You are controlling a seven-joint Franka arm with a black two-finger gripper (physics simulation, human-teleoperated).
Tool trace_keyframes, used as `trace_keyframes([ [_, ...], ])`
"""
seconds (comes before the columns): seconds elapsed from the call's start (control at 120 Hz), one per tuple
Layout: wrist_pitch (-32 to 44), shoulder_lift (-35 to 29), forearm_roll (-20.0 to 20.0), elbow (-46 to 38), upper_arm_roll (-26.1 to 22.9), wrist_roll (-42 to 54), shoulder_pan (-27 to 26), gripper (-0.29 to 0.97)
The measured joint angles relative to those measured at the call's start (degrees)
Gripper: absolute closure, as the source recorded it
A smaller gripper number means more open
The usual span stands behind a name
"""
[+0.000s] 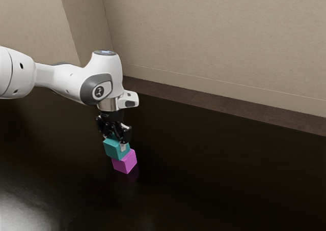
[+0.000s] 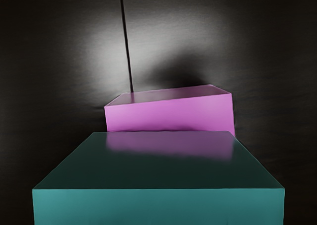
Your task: Pick up the blue block with one arm, and put the blue block on the pink block with one arm
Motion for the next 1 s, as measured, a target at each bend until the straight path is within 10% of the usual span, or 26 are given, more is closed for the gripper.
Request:
trace_keyframes([
  [1.0,0.9,0.2,-0.9,-1.2,-0.6,0.3,0.0,0.28],
])
